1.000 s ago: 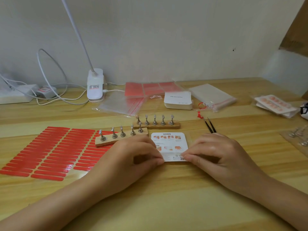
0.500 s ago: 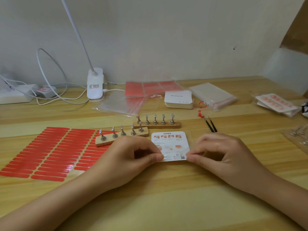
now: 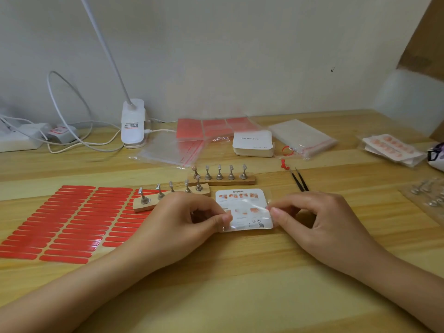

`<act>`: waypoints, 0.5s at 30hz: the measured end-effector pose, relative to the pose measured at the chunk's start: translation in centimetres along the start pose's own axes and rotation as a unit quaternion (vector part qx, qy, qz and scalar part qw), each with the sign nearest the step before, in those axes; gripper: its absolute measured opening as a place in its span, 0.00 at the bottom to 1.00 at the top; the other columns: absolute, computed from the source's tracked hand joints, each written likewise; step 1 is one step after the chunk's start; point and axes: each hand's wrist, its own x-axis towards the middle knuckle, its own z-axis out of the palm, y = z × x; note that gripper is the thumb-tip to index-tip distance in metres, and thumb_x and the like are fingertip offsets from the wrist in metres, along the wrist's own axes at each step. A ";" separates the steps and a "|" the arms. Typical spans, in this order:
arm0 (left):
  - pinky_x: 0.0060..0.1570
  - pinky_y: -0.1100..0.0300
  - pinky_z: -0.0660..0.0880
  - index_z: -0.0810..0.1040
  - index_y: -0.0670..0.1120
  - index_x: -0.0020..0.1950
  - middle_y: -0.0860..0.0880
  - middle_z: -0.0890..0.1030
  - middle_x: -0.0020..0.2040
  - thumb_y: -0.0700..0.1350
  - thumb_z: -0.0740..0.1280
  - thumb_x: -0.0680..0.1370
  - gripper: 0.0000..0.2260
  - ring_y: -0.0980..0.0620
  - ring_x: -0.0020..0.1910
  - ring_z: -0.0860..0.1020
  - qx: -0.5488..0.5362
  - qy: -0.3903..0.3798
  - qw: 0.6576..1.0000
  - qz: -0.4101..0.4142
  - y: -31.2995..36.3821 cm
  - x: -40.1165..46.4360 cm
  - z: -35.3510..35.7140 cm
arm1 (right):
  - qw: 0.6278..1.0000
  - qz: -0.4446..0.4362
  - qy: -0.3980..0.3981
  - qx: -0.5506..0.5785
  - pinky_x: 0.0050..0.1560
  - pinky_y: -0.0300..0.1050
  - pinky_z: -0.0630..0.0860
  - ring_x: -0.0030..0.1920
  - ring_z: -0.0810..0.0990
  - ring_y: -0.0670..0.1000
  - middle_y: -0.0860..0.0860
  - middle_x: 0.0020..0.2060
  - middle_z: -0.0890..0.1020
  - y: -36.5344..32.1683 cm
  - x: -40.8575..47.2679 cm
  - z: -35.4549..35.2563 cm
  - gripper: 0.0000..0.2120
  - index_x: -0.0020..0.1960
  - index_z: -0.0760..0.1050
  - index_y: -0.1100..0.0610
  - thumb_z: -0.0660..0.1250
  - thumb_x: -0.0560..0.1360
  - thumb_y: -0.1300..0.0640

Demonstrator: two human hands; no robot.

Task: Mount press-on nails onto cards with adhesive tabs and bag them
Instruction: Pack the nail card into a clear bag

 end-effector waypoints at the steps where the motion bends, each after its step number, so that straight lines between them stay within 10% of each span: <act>1: 0.31 0.74 0.67 0.82 0.55 0.36 0.63 0.80 0.30 0.49 0.69 0.73 0.06 0.65 0.32 0.76 0.006 0.000 1.000 -0.002 0.0 0.1 0.0 | 1.000 0.013 0.000 0.010 0.38 0.25 0.69 0.37 0.78 0.38 0.40 0.32 0.82 -0.1 0.0 0.0 0.04 0.40 0.83 0.52 0.70 0.71 0.59; 15: 0.30 0.71 0.67 0.76 0.51 0.35 0.59 0.79 0.31 0.47 0.70 0.72 0.07 0.63 0.28 0.74 0.045 0.017 0.999 -0.023 -0.1 1.2 0.8 | 0.996 0.083 0.008 0.042 0.33 0.26 0.66 0.31 0.76 0.38 0.41 0.28 0.79 -0.4 0.6 0.0 0.08 0.32 0.78 0.49 0.69 0.69 0.57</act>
